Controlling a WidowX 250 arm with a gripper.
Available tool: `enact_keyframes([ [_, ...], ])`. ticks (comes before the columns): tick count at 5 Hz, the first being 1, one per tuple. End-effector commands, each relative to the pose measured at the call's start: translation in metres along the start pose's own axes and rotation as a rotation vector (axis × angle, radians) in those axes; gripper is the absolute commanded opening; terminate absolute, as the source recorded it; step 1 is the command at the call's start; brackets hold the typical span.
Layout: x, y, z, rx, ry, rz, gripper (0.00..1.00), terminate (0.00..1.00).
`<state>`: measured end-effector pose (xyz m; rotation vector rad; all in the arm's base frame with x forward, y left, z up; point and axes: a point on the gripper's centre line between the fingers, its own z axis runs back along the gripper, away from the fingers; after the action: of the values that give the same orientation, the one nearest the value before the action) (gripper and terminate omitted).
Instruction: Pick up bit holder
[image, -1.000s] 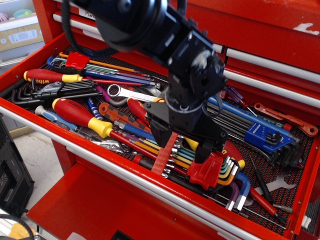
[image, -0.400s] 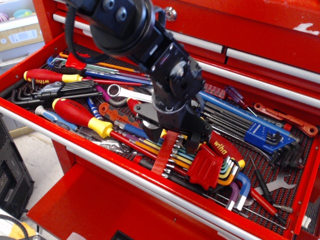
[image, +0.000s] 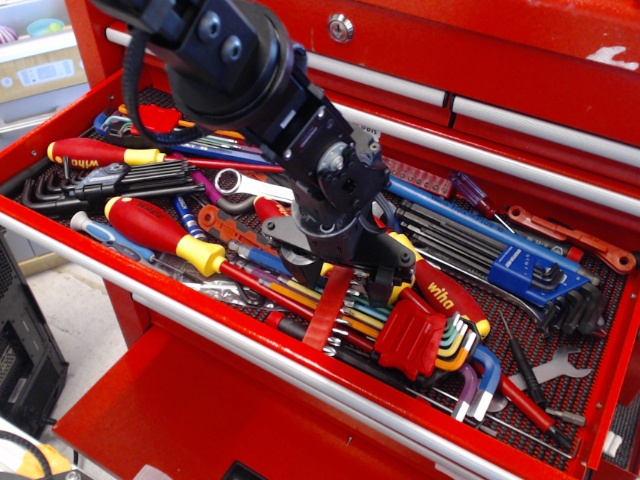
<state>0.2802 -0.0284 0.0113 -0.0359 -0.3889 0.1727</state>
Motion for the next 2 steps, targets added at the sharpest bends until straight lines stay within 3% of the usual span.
enact_keyframes([
  [1, 0.0028, 0.0040, -0.0029, -0.019, 0.006, 0.008, 0.00, 0.00],
  [2, 0.0041, 0.0031, 0.0015, -0.019, 0.018, 0.006, 0.00, 0.00],
])
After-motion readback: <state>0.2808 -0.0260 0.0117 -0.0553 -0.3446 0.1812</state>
